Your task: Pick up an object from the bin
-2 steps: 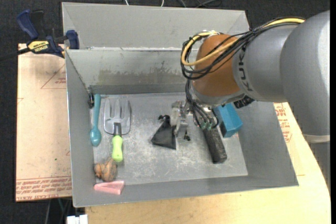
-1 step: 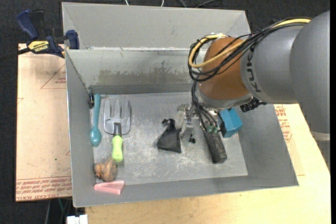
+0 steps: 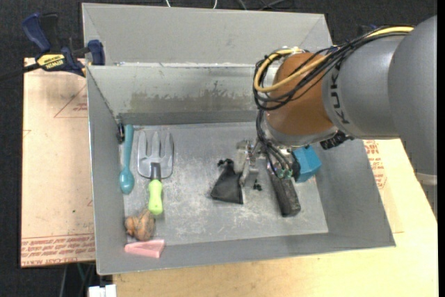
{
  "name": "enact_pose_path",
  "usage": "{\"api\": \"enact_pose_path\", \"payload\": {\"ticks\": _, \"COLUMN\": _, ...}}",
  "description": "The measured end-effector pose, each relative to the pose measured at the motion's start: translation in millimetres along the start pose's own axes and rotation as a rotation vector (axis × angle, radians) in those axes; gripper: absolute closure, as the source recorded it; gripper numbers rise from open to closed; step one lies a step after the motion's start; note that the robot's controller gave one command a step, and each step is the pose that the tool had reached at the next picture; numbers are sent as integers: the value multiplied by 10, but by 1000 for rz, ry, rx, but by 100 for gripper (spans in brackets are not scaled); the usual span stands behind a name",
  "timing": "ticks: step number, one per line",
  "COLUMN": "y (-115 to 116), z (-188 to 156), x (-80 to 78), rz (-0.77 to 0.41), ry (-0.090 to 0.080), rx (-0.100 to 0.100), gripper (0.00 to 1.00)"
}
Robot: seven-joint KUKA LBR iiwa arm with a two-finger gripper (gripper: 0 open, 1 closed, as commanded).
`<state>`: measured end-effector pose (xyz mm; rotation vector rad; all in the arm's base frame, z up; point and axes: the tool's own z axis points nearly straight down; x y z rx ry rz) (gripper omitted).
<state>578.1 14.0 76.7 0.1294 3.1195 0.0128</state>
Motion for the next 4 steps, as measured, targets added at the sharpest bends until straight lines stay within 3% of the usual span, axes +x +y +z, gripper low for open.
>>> {"api": "enact_pose_path", "payload": {"ticks": 1, "y": 22, "z": 14, "x": 283, "rz": -145, "ry": -8, "rx": 0, "gripper": 100}}
{"api": "enact_pose_path", "payload": {"ticks": 2, "y": 14, "z": 40, "x": 495, "rz": -330, "ry": 3, "rx": 0, "gripper": 100}}
{"api": "enact_pose_path", "payload": {"ticks": 3, "y": 21, "z": 45, "x": 417, "rz": -376, "ry": 2, "rx": 0, "gripper": 100}}
{"api": "enact_pose_path", "payload": {"ticks": 4, "y": 218, "z": 40, "x": 768, "rz": -342, "ry": -2, "rx": -2, "gripper": 100}}
